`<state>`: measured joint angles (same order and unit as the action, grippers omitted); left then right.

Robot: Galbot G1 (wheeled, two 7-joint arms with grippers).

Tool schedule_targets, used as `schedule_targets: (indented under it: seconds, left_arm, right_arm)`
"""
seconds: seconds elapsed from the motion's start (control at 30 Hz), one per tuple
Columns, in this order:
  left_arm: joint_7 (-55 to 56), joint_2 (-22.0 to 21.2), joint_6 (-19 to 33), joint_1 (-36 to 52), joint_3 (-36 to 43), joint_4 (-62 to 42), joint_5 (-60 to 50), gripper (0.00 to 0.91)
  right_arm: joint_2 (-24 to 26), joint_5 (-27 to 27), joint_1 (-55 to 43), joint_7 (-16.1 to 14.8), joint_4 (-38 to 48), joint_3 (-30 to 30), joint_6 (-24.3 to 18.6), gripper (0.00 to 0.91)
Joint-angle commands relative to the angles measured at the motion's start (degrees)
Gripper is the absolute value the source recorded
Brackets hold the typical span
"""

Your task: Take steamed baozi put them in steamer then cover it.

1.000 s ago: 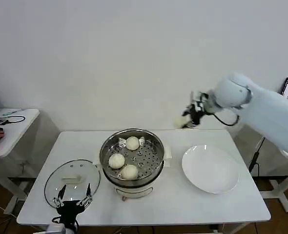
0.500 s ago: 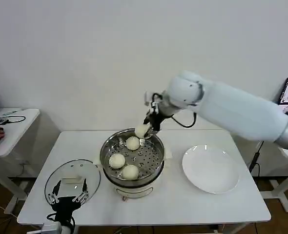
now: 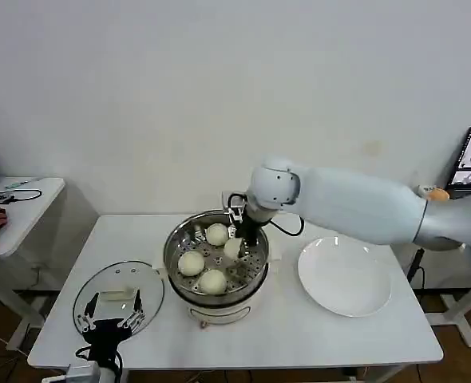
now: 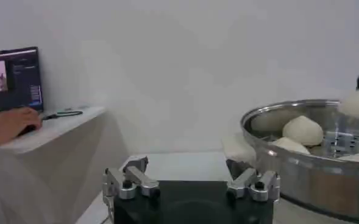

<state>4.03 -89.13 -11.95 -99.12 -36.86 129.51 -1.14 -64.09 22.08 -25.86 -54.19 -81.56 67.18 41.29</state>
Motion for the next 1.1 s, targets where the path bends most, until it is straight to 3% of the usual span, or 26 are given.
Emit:
schedule_targets:
  seconds: [0.03,0.33,0.37,0.4,0.63,0.83,0.93,1.0,1.1]
  left_arm:
    - [0.02,-0.16,-0.09,-0.11,0.14,-0.09,-0.09,0.907]
    - [-0.01,-0.27,-0.06,-0.19,0.17,-0.12,-0.07,0.907]
    - [-0.05,-0.27,-0.07,-0.24,0.15,-0.09,-0.06,0.907]
    - [-0.05,-0.28,-0.08,-0.26,0.14,-0.06,-0.05,0.907]
    - [-0.14,-0.35,-0.1,-0.32,0.01,0.02,-0.05,0.907]
    - [-0.38,-0.36,-0.17,-1.17,-0.13,1.6,2.41,0.907]
    - [-0.69,-0.42,-0.8,-1.88,-0.5,3.16,3.51,0.907]
    - [-0.84,-0.47,-1.19,-2.06,-0.87,4.38,3.37,0.907]
    - [-1.22,0.42,-0.82,-2.23,-1.57,5.58,5.16,0.907]
  right_arm:
    - [-1.06,-2.21,1.26,-0.05,1.38,2.31,0.34,0.534]
    - [-1.65,-3.58,1.88,-1.12,2.18,1.06,0.33,0.554]
    - [-1.6,-3.75,1.74,-1.52,1.99,1.3,0.33,0.695]
    - [-1.49,-3.76,1.59,-1.46,1.84,1.47,0.32,0.907]
    - [1.19,-4.09,0.98,-0.98,0.28,-0.23,0.34,0.907]
    - [9.95,-0.36,-2.32,-1.24,-6.57,-8.37,0.27,0.907]
    - [16.1,1.21,0.11,-0.1,-12.57,-17.18,-0.5,0.907]
    - [21.85,2.87,5.49,4.3,-16.67,-28.85,-4.27,0.907]
    - [28.64,5.53,16.29,8.38,-20.85,-44.26,-7.86,0.907]
